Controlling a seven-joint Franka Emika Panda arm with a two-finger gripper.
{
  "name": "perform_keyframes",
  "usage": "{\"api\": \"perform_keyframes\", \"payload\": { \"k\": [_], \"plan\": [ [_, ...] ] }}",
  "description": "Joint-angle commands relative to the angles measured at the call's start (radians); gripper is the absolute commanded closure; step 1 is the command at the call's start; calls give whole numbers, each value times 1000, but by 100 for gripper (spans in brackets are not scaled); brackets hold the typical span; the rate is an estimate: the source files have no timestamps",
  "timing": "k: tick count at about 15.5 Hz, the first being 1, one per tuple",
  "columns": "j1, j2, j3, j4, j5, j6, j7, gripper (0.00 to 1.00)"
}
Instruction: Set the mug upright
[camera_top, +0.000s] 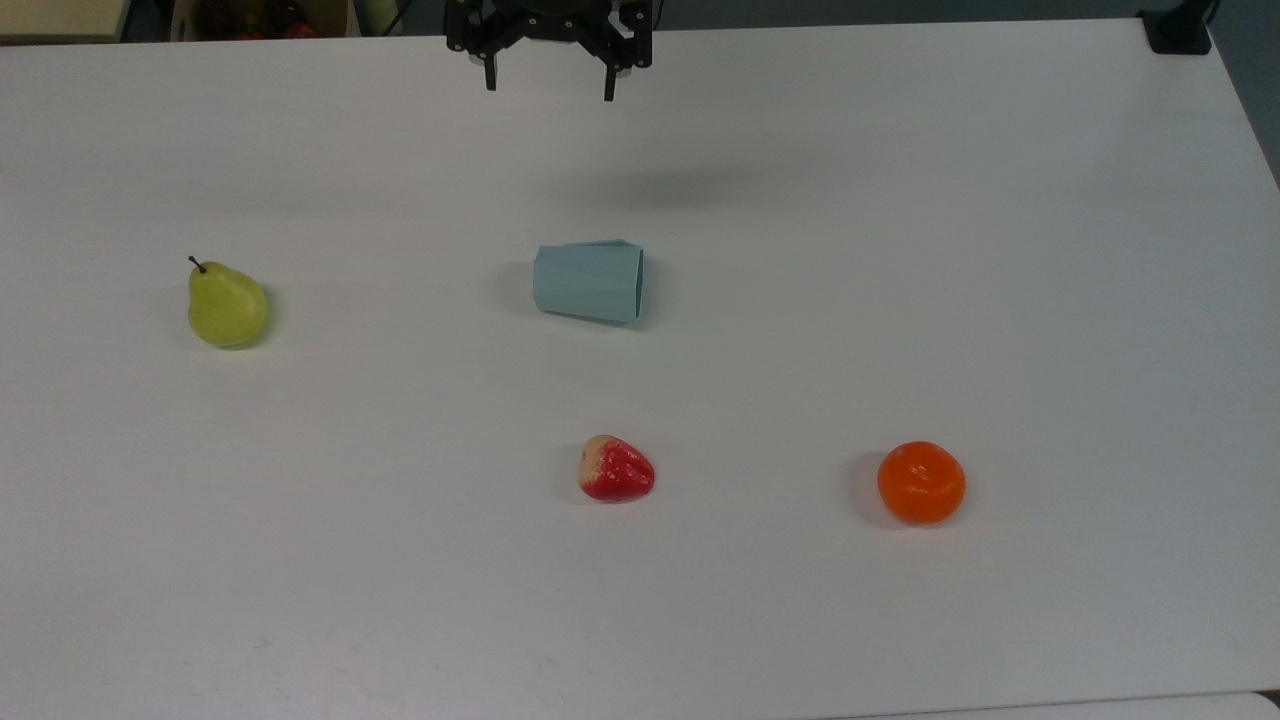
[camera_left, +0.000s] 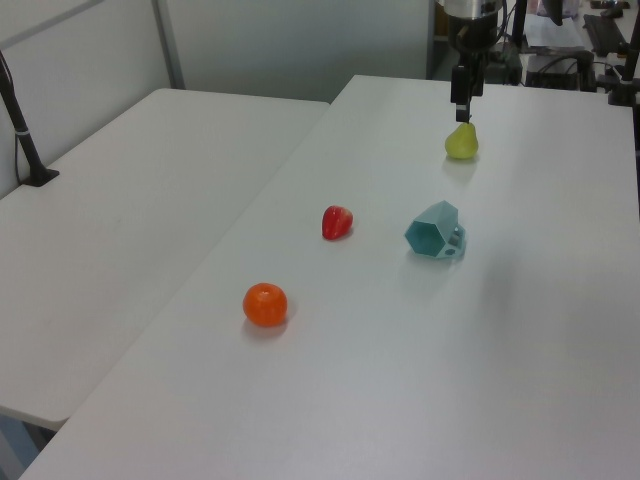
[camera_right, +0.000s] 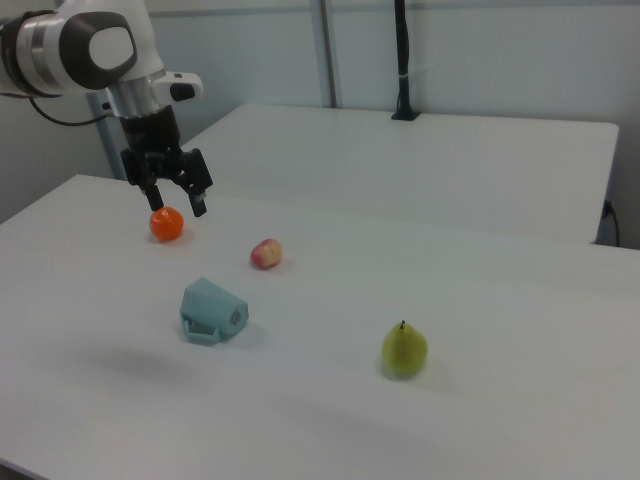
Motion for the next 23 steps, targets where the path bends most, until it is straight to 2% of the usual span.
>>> {"api": "perform_keyframes", "payload": {
  "k": [1,8,12,17,23],
  "plan": [
    [6,-12,-7,-23,18,6,-19,0],
    [17,-5,2,-23,3,7,-16,0],
    [78,7,2,-20,-40,7,5,0],
    [211,84,5,-22,-275,3,180,0],
    [325,231,5,-22,-528,-5,379,0]
  ]
}}
